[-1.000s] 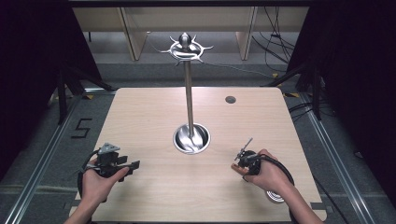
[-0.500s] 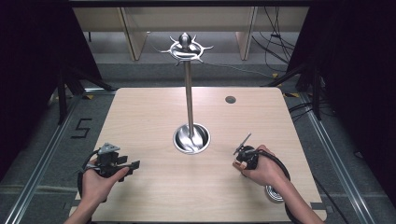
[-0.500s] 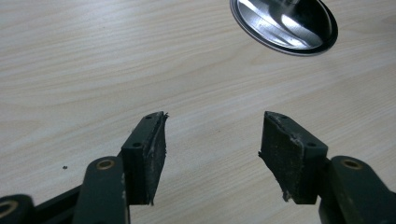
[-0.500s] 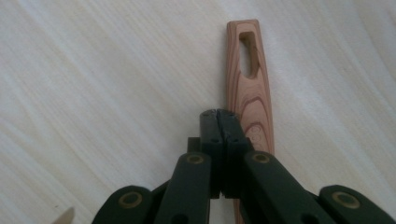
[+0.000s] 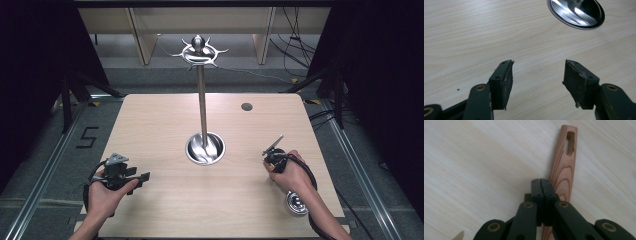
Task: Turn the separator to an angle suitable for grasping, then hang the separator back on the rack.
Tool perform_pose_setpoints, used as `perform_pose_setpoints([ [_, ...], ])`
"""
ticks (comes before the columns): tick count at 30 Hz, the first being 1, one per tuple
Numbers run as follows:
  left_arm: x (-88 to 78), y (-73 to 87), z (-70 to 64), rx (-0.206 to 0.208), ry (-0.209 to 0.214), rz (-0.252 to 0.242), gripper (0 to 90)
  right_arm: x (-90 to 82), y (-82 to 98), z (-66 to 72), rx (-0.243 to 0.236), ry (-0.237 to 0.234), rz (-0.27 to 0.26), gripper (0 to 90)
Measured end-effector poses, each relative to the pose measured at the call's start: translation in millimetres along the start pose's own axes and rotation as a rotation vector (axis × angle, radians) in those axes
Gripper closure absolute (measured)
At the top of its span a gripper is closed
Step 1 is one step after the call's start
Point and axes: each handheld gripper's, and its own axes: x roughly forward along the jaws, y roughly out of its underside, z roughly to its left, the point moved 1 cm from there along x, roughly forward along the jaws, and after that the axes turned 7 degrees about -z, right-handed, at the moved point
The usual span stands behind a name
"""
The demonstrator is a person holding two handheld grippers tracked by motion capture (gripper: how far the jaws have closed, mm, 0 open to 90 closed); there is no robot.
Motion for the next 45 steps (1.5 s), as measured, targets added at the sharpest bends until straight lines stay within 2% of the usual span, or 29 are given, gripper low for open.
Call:
perform_pose_setpoints([
  [3, -0.2, -0.3, -0.2, -0.008, -0.008, -0.006, 39.6, -1.6, 3.7, -8.9, 0.041, 0.018, 0.002, 90.0],
  [4, -1.5, -0.5, 1.3, 0.014, -0.003, 0.013, 39.6, -2.3, 4.4, -10.5, 0.052, 0.018, 0.002, 90.0],
  [5, 0.6, 0.0, -0.9, -0.014, -0.001, -0.013, 39.6, -4.2, 6.3, -15.2, 0.072, 0.029, 0.005, 90.0],
  [6, 0.2, 0.0, -0.2, -0.003, -0.005, -0.004, 39.6, -4.2, 6.3, -15.2, 0.072, 0.029, 0.005, 90.0],
  [7, -1.3, -0.3, 1.4, 0.023, -0.002, 0.015, 39.6, -4.8, 8.6, -19.6, 0.09, 0.049, -0.012, 90.0],
  [8, 0.0, -0.2, -0.2, 0.003, -0.003, -0.003, 39.6, -4.8, 8.6, -19.6, 0.09, 0.049, -0.012, 90.0],
  [11, 0.0, -0.2, 0.2, 0.008, -0.004, 0.003, 39.7, -6.5, 11.2, -24.6, 0.122, 0.053, -0.01, 90.0],
  [15, 0.3, -0.5, 0.1, 0.009, -0.003, 0.005, 39.7, -8.0, 13.5, -27.7, 0.127, 0.053, -0.015, 90.0],
  [17, 0.4, -0.8, 0.3, 0.012, -0.001, 0.012, 39.7, -14.4, 12.8, -25.3, 0.15, 0.015, -0.03, 89.7],
  [18, 0.7, -0.9, 0.1, 0.011, -0.001, 0.01, 39.7, -14.4, 12.8, -25.3, 0.15, 0.015, -0.03, 89.7],
  [19, 0.7, -1.0, 0.5, 0.018, 0.003, 0.017, 39.7, -17.3, 12.7, -25.3, 0.144, 0.018, -0.044, 88.2],
  [21, 3.2, -0.7, -1.3, -0.008, 0.002, -0.005, 39.7, -24.1, 12.0, -24.9, 0.162, 0.031, -0.073, 84.5],
  [22, 3.2, -0.6, -1.3, -0.007, 0.005, -0.005, 39.7, -27.5, 11.6, -25.7, 0.169, 0.032, -0.071, 82.5],
  [25, 2.6, 0.0, -0.9, -0.006, 0.005, 0.0, 39.7, -33.2, 13.4, -28.7, 0.198, 0.068, -0.114, 76.0],
  [27, 0.7, 0.5, 0.3, 0.008, 0.004, 0.008, 39.7, -35.1, 15.4, -31.4, 0.227, 0.072, -0.132, 70.9],
  [28, 0.2, 0.3, 0.4, 0.006, 0.006, 0.008, 39.7, -35.0, 16.3, -33.1, 0.232, 0.073, -0.136, 67.9],
  [29, 0.0, 0.0, 0.5, 0.006, 0.004, 0.004, 39.7, -35.7, 17.6, -33.8, 0.258, 0.081, -0.12, 64.7],
  [31, -0.1, -0.4, 0.4, 0.007, 0.003, 0.0, 39.6, -34.9, 18.2, -35.4, 0.254, 0.072, -0.123, 63.2],
  [32, 0.2, -0.3, 0.5, 0.007, 0.005, 0.005, 39.7, -32.2, 19.8, -39.2, 0.21, 0.063, -0.146, 62.0],
  [33, 0.9, 0.0, 0.7, 0.009, 0.004, 0.004, 39.7, -33.7, 18.4, -36.4, 0.259, 0.07, -0.114, 61.4],
  [34, 2.2, 0.1, -0.1, -0.002, 0.004, 0.0, 39.7, -34.4, 17.3, -34.0, 0.28, 0.076, -0.103, 60.3],
  [35, 1.9, 0.0, 0.6, 0.007, 0.003, 0.014, 39.7, -33.5, 18.3, -36.1, 0.249, 0.08, -0.101, 58.8],
  [36, 2.3, -0.1, 0.2, 0.006, 0.006, 0.013, 39.6, -33.6, 17.2, -36.4, 0.253, 0.08, -0.079, 57.1],
  [37, 3.0, -0.1, -1.1, -0.008, 0.005, 0.001, 39.7, -33.7, 17.0, -35.7, 0.278, 0.077, -0.08, 55.4],
  [39, 2.7, 0.2, -2.2, -0.014, 0.002, -0.012, 39.6, -33.5, 17.7, -38.9, 0.282, 0.074, -0.06, 54.4],
  [40, 1.7, 0.4, -1.8, -0.004, 0.004, -0.004, 39.7, -33.0, 18.8, -40.7, 0.276, 0.082, -0.069, 54.5],
  [41, 1.6, 0.7, -1.8, -0.005, 0.003, -0.004, 39.7, -33.7, 19.4, -40.6, 0.282, 0.078, -0.056, 54.2],
  [43, -1.1, 0.6, 0.6, 0.026, 0.002, 0.026, 39.7, -33.8, 21.5, -39.5, 0.307, 0.065, -0.033, 53.9],
  [45, -1.5, -0.1, 0.6, 0.028, 0.0, 0.022, 39.7, -34.3, 23.1, -37.5, 0.326, 0.046, -0.012, 53.8],
])
